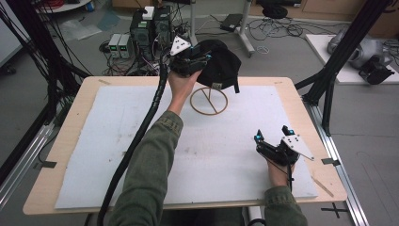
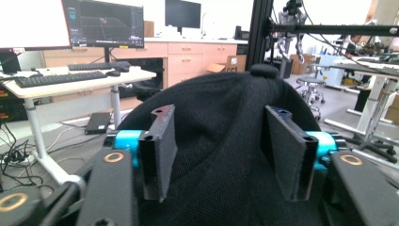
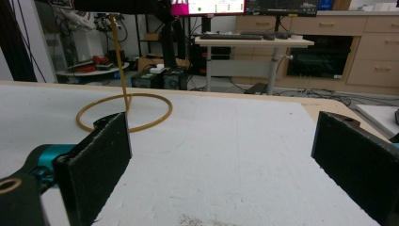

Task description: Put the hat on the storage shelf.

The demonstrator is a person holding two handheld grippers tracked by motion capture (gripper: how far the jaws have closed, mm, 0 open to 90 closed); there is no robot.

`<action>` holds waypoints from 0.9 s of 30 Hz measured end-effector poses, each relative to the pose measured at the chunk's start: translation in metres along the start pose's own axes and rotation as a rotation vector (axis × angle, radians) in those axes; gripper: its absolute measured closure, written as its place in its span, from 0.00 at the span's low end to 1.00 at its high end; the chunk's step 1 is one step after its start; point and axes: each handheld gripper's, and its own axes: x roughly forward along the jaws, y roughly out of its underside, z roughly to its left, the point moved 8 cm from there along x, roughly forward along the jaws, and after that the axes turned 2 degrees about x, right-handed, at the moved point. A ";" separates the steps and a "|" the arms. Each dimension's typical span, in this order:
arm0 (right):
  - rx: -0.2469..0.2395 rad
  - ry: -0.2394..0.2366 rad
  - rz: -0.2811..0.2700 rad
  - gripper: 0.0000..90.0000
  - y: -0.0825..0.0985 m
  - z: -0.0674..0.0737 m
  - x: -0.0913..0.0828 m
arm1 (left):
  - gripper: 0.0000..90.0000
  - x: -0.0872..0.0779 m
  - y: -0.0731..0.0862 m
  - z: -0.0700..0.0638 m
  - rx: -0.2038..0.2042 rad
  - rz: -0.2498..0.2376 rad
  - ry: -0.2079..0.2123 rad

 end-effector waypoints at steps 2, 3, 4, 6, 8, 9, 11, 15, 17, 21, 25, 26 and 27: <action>-0.001 0.000 -0.001 0.05 0.000 0.000 0.000 | 0.44 0.000 0.000 0.001 -0.003 -0.003 -0.002; -0.004 0.001 -0.004 0.05 0.000 0.000 0.000 | 0.41 -0.001 0.000 0.001 -0.003 0.002 -0.009; -0.001 0.000 -0.001 0.05 0.000 0.000 0.000 | 0.39 -0.002 0.000 0.002 -0.003 0.003 -0.010; -0.005 0.003 0.000 0.05 0.000 0.000 0.000 | 0.36 -0.004 0.001 0.003 0.001 0.007 -0.013; -0.010 0.003 0.002 0.05 0.000 0.001 0.000 | 0.34 -0.008 0.001 0.004 -0.003 0.013 -0.018; -0.016 -0.001 -0.002 0.05 0.000 0.001 0.000 | 0.34 -0.010 0.002 0.005 -0.008 0.013 -0.019; -0.020 0.003 -0.008 0.05 -0.001 0.001 -0.001 | 0.34 -0.017 0.004 0.006 0.009 0.016 -0.035; -0.017 0.011 -0.018 0.05 -0.002 0.000 -0.001 | 0.34 -0.033 0.007 0.009 0.046 0.016 -0.049; -0.015 0.010 -0.018 0.05 -0.002 0.000 -0.002 | 0.34 -0.042 0.006 0.011 0.041 -0.001 -0.053; -0.006 0.011 -0.018 0.05 -0.002 0.000 -0.001 | 0.33 -0.055 0.008 0.013 0.058 0.004 -0.063; -0.012 0.016 -0.020 0.05 -0.003 0.000 -0.001 | 0.32 -0.066 0.009 0.013 0.083 0.007 -0.058; -0.011 0.017 -0.022 0.05 -0.003 0.000 -0.001 | 0.32 -0.070 0.008 0.012 0.087 0.008 -0.055; -0.010 0.017 -0.022 0.05 -0.003 0.001 -0.001 | 0.32 -0.073 0.008 0.012 0.095 0.009 -0.054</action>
